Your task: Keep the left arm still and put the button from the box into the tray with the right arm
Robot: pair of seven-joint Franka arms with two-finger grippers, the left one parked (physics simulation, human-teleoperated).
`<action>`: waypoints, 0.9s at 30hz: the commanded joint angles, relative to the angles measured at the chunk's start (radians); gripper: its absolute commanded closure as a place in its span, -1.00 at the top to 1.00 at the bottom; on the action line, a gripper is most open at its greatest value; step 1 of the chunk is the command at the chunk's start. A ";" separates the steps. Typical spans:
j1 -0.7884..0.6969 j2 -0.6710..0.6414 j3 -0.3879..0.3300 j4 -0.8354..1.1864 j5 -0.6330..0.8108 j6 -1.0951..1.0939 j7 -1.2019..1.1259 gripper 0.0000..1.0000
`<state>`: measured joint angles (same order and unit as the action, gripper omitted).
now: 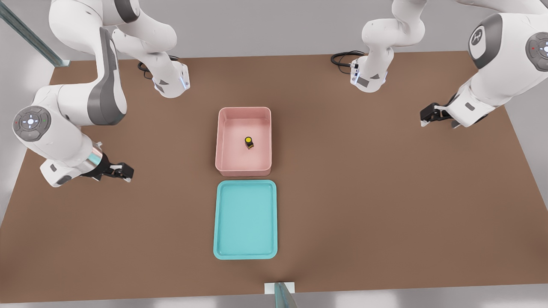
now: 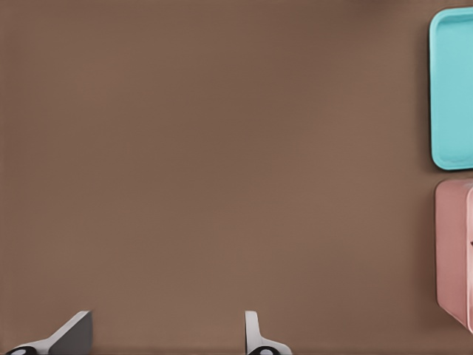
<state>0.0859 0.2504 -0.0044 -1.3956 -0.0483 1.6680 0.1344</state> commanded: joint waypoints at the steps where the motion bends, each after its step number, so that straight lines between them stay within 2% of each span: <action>1: 0.001 -0.002 0.000 -0.005 0.007 -0.017 -0.185 1.00; 3: 0.061 -0.005 0.044 -0.114 0.018 0.045 -0.187 1.00; 4: 0.080 -0.016 0.130 -0.209 0.015 0.147 -0.173 1.00; 6: 0.132 -0.007 0.233 -0.315 0.005 0.291 -0.084 1.00; 7: 0.167 -0.003 0.247 -0.322 -0.001 0.294 -0.015 1.00; 8: 0.198 0.013 0.320 -0.342 -0.100 0.320 0.172 1.00; 11: 0.233 0.015 0.429 -0.494 -0.104 0.524 0.465 1.00; 13: 0.245 0.024 0.506 -0.533 -0.105 0.559 0.585 1.00; 16: 0.290 0.082 0.534 -0.559 -0.145 0.592 0.677 0.98; 21: 0.279 0.093 0.532 -0.741 -0.225 0.800 0.680 1.00; 27: 0.279 0.158 0.520 -0.741 -0.268 0.852 0.680 1.00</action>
<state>0.3661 0.4029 0.5170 -2.1368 -0.2884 2.4312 0.5491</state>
